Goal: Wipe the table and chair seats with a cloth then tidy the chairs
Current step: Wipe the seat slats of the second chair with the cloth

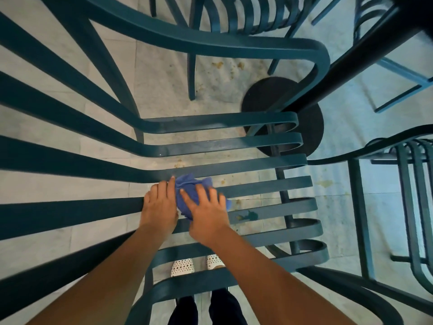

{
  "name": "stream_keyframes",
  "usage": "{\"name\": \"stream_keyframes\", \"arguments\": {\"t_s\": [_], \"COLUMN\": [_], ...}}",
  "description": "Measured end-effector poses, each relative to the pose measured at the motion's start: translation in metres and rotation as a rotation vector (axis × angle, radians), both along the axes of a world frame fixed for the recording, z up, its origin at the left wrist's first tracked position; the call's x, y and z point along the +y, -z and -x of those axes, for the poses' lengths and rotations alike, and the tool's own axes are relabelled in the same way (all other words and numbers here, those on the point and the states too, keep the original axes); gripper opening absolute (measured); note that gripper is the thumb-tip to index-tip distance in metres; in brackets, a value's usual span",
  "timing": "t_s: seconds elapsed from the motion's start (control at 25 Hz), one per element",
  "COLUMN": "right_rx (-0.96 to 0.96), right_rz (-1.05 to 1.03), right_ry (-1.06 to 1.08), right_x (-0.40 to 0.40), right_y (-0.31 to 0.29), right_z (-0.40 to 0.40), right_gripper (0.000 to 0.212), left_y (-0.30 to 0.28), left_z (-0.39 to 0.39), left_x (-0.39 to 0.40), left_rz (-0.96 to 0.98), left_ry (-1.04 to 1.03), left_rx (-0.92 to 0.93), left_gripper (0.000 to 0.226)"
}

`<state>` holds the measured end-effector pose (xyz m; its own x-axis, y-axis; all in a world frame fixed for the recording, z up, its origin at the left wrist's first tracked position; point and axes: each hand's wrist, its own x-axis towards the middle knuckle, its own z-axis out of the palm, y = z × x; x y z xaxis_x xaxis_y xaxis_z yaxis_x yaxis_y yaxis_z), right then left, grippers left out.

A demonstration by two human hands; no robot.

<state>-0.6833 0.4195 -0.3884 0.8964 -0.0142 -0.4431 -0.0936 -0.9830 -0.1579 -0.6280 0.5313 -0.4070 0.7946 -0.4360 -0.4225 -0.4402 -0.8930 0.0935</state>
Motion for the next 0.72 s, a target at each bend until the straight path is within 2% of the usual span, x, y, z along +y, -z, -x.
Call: {"name": "stream_keyframes", "arguments": {"t_s": [0.08, 0.2, 0.4, 0.52, 0.6, 0.68, 0.72], "right_rx": [0.084, 0.068, -0.074, -0.198, -0.184, -0.090, -0.120], "right_rz": [-0.025, -0.078, -0.147, -0.029, -0.014, -0.046, -0.041], "right_ry": [-0.042, 0.028, 0.079, 0.197, 0.328, 0.423, 0.416], "right_x": [0.020, 0.034, 0.003, -0.017, -0.025, -0.025, -0.026], "right_y": [0.010, 0.023, 0.025, 0.036, 0.030, 0.029, 0.031], "right_z": [-0.015, -0.021, -0.001, 0.015, 0.017, 0.015, 0.016], "right_gripper": [0.081, 0.079, 0.074, 0.082, 0.077, 0.066, 0.064], "left_y": [0.000, -0.001, 0.005, 0.008, 0.012, 0.014, 0.016], "left_z": [-0.003, -0.005, 0.002, 0.005, 0.009, 0.017, 0.019], "left_x": [-0.001, -0.005, -0.003, -0.015, -0.035, -0.054, -0.058], "left_rz": [-0.015, -0.109, 0.007, 0.133, 0.209, 0.183, 0.178], "left_ry": [-0.053, -0.025, -0.067, -0.147, -0.136, -0.084, -0.085], "left_rx": [0.024, 0.013, -0.015, 0.033, 0.100, 0.130, 0.118], "left_gripper": [0.096, 0.089, 0.083, 0.079, 0.075, 0.078, 0.079]}}
